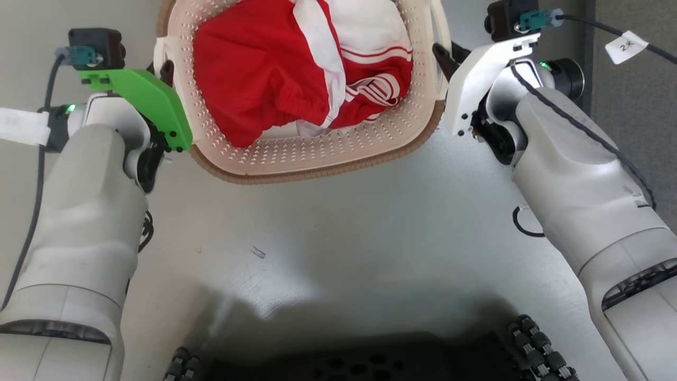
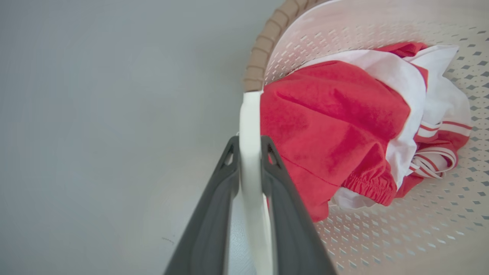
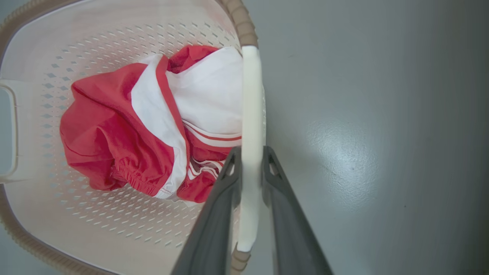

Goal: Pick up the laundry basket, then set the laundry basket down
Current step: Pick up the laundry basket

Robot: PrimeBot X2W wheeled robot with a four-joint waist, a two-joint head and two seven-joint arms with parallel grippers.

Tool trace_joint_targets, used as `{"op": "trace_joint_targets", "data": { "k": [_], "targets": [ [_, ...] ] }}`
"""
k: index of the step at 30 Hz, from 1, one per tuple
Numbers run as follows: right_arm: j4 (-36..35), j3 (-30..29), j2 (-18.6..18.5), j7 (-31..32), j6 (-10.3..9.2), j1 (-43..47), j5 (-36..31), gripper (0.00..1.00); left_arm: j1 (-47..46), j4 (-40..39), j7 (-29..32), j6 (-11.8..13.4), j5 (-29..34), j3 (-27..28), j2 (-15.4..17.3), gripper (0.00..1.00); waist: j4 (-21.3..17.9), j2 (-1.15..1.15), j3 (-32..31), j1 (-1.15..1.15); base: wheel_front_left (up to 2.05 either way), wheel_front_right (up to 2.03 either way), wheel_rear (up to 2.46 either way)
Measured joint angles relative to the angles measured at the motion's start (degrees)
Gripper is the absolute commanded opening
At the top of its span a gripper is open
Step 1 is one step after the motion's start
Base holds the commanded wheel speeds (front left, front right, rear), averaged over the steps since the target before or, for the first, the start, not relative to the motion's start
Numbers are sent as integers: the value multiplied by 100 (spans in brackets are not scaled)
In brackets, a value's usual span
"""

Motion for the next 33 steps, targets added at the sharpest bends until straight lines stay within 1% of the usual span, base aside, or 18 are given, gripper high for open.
{"op": "trace_joint_targets", "data": {
  "k": [13,33],
  "targets": [
    [377,256,36,-83,35,226,347,0,148,547,-93,-11,-102,-21,-148,0,-25,0,-483,0,0,0,0],
    [839,423,157,-112,138,1077,907,0,939,1103,-129,-58,-398,-62,-360,0,-65,0,-1637,0,0,0,0]
  ]
}}
